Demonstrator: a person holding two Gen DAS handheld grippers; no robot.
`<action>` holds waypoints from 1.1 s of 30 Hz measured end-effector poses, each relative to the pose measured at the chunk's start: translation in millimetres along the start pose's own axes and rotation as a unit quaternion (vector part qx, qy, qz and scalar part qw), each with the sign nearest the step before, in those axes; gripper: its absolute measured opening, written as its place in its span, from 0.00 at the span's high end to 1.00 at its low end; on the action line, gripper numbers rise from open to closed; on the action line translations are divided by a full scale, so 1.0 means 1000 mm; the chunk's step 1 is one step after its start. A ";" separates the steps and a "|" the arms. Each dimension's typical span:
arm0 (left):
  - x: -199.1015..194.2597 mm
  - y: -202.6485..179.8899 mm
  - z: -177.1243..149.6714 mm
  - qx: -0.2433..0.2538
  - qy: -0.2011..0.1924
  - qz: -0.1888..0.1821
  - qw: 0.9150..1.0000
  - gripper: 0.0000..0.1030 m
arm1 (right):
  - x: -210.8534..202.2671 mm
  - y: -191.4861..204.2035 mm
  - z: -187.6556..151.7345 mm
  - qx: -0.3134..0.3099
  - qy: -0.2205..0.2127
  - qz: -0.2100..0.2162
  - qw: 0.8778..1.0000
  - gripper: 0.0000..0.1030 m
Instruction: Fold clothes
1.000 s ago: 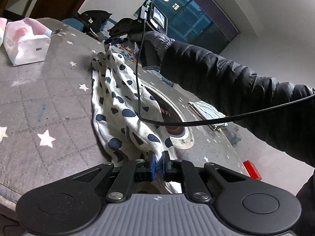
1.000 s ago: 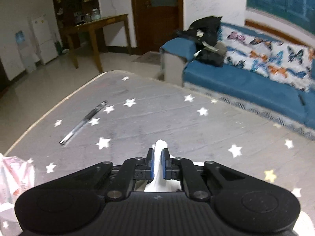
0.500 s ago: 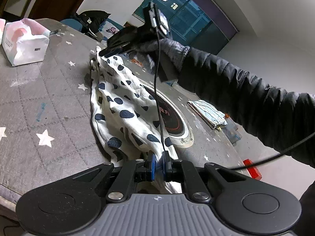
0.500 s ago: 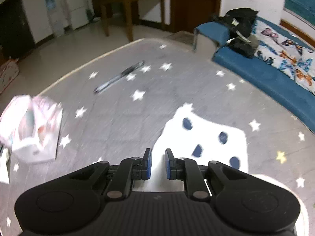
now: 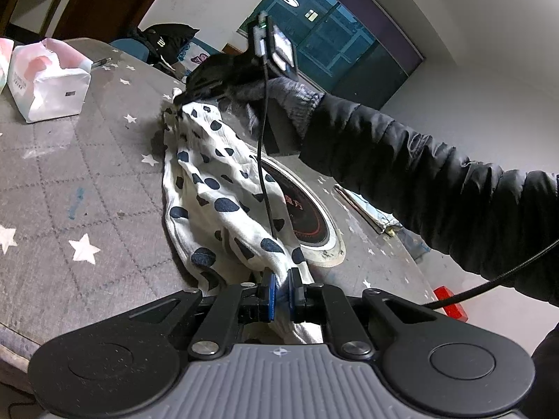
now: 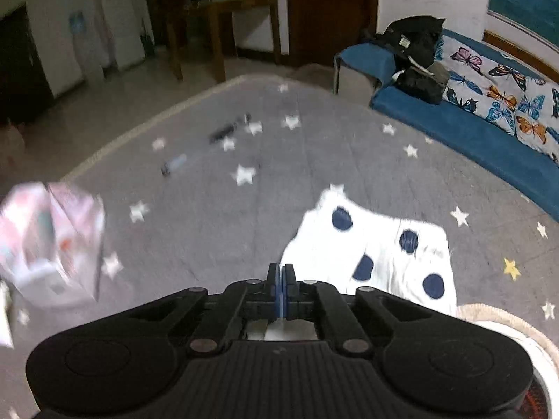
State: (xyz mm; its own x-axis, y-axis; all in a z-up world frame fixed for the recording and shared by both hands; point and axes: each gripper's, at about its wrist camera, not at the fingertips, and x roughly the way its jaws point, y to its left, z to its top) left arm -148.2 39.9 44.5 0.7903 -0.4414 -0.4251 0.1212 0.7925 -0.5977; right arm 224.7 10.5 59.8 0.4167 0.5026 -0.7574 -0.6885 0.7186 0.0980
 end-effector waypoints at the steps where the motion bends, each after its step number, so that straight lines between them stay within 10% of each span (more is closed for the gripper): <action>1: 0.000 0.000 0.000 -0.001 0.001 0.000 1.000 0.92 | -0.001 -0.002 0.001 0.008 -0.003 0.007 1.000 0.99; 33: -0.003 0.006 -0.004 -0.034 0.005 0.023 0.999 0.83 | -0.033 0.042 -0.057 -0.096 0.070 0.038 0.992 0.92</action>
State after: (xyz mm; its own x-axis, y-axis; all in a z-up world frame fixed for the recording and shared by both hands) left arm -152.5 44.7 39.5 0.7876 -0.4102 -0.4598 0.0436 0.7815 -0.6224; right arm 148.2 -3.4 52.1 0.2812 0.4706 -0.8363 -0.8209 0.5694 0.0444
